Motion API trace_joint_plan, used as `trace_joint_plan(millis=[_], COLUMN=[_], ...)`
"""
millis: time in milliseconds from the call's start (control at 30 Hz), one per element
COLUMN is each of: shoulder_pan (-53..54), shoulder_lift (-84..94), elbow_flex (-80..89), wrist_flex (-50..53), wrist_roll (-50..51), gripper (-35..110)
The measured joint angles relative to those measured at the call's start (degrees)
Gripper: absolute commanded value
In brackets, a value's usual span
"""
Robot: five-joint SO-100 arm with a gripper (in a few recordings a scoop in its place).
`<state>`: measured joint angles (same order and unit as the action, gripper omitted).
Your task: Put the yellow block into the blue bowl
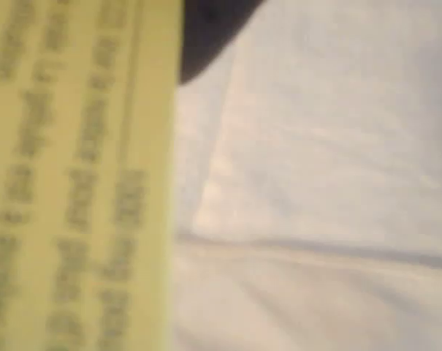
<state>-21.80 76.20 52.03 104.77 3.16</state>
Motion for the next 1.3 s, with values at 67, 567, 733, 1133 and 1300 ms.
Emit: trace_joint_plan(millis=[67, 567, 733, 1133, 1300], shoulder_pan=[-2.37, -23.20, -23.82, -26.19, -30.67], shoulder_lift=[0.00, -3.34, -9.58, -15.29, -15.29], elbow_flex=[-0.88, -1.85, -2.02, -2.11, -2.11], wrist_flex=[0.09, 0.09, -2.46, -6.77, -6.77], wrist_roll=[1.67, 12.13, 13.01, 13.01, 13.01], gripper=[0, 0, 0, 0, 0])
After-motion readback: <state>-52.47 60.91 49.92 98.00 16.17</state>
